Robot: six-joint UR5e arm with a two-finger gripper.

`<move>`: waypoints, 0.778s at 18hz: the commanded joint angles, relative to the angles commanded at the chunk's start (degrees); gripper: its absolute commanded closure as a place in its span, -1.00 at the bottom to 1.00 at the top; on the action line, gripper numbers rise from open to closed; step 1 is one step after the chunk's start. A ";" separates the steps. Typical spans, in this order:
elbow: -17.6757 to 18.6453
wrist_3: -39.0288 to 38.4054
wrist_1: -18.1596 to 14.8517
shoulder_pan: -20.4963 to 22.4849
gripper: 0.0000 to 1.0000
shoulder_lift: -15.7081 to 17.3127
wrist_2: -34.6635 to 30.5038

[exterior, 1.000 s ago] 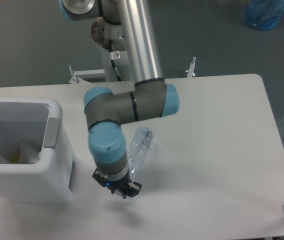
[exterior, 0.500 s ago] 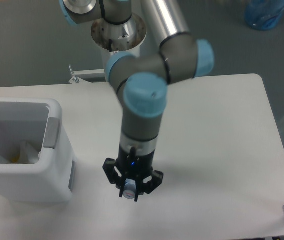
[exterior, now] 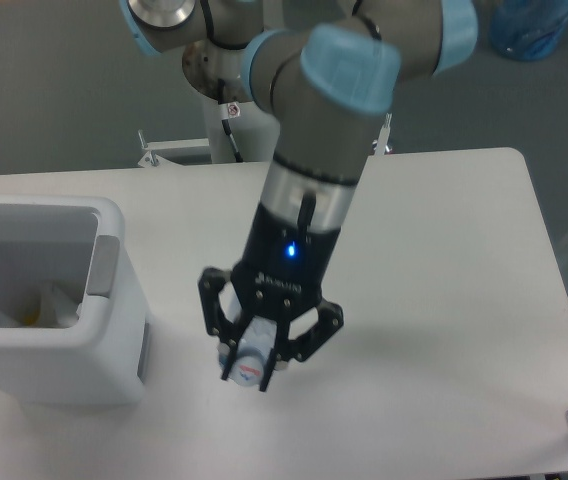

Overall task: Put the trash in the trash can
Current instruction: 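Lift the water bottle up off the table, then carry the bottle over the trash bin and open the gripper to drop it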

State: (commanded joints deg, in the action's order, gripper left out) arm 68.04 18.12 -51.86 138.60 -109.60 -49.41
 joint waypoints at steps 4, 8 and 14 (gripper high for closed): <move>-3.87 -4.66 0.61 -0.35 0.57 0.00 3.96; -5.98 -6.34 0.97 -2.37 0.57 0.00 7.12; -5.46 -5.99 2.81 -7.64 0.57 0.00 13.54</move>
State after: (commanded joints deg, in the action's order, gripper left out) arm 62.57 12.13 -49.04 130.96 -109.60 -35.87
